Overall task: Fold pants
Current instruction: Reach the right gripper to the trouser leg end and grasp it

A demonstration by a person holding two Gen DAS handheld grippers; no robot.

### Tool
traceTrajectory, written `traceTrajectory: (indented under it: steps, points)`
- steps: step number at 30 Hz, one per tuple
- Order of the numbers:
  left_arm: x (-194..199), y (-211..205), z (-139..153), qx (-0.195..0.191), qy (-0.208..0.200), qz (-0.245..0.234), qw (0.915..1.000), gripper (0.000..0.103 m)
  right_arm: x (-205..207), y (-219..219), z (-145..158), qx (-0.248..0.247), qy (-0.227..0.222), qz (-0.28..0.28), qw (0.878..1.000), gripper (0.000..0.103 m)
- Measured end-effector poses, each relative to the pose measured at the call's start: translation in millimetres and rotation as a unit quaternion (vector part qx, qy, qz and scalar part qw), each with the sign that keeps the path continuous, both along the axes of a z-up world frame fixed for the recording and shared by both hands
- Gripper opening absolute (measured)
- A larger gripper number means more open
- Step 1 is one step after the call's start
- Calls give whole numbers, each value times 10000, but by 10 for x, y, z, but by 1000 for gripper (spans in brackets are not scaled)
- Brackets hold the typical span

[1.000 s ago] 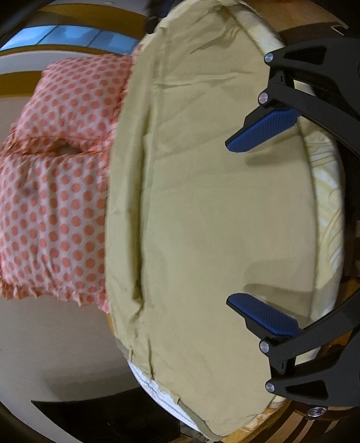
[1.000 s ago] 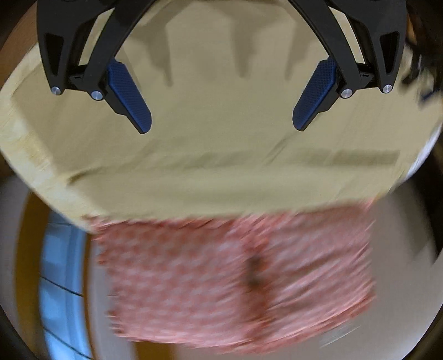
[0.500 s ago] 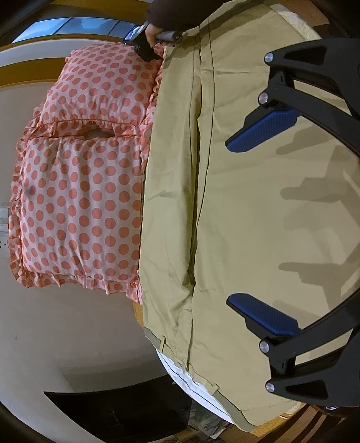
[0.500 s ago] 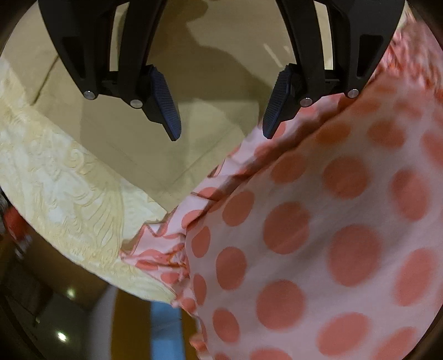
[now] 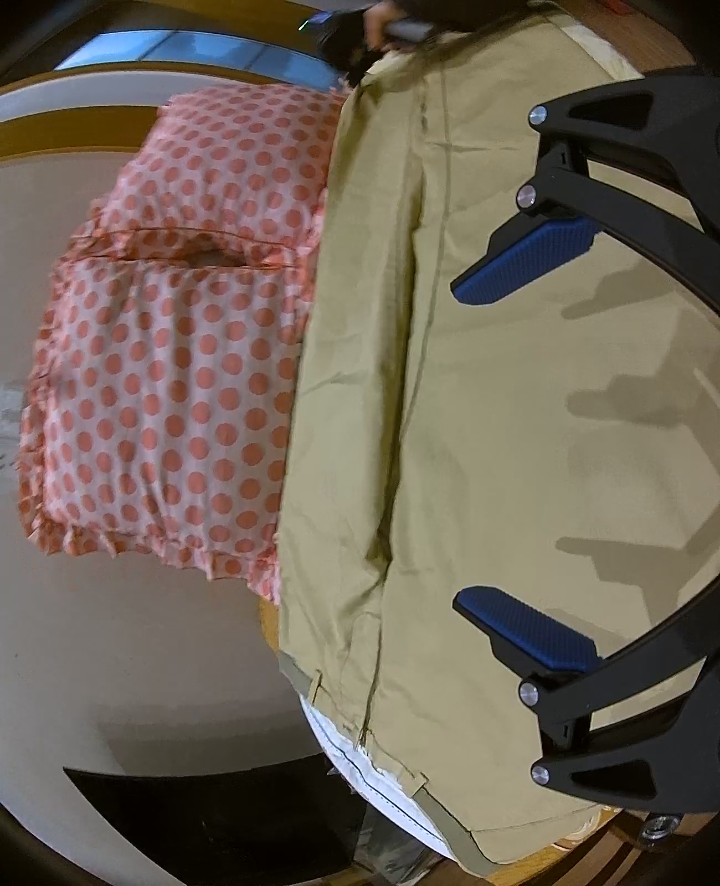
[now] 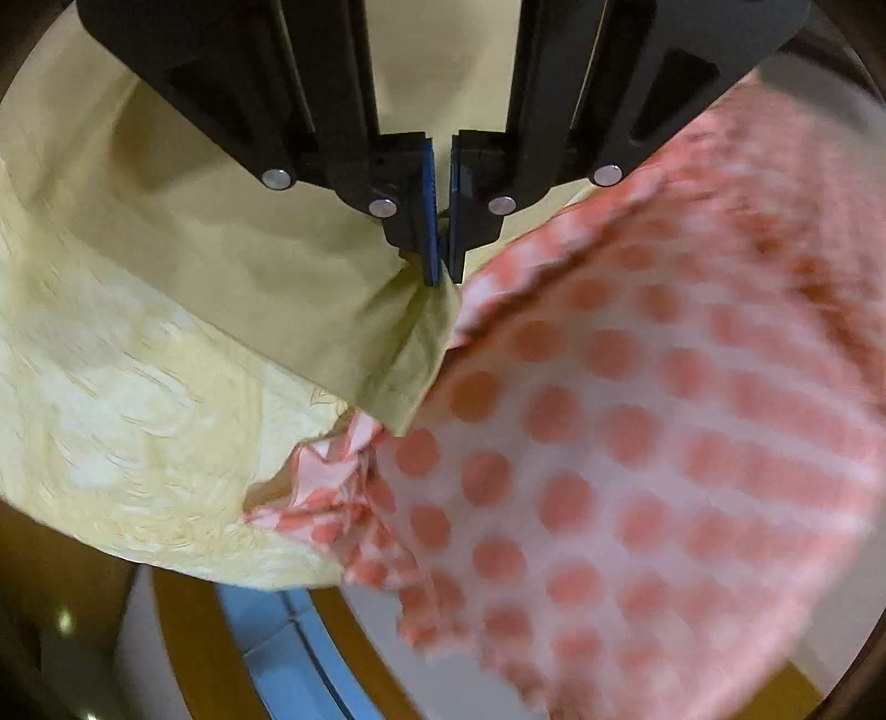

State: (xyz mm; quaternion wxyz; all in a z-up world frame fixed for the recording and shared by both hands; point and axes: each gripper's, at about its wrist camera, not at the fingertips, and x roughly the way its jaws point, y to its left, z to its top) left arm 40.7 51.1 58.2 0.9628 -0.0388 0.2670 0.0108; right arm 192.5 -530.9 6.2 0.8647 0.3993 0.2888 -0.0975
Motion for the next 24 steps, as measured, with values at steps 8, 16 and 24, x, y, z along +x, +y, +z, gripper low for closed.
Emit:
traceTrajectory:
  steps: [8,16,24]
  points:
    - [-38,248,228,-279,-444,136,9985,101,-1795,211,-66,1097,-686,-24,9916,4]
    - [485,626,397,-970,-108,-229,9950,101,-1900,300,-292,1414,-244,-21,9897,50]
    - [1361,1113,239,-1875,689,269,9795,100,-1682,245,-276,1275,-638,28,9898,3]
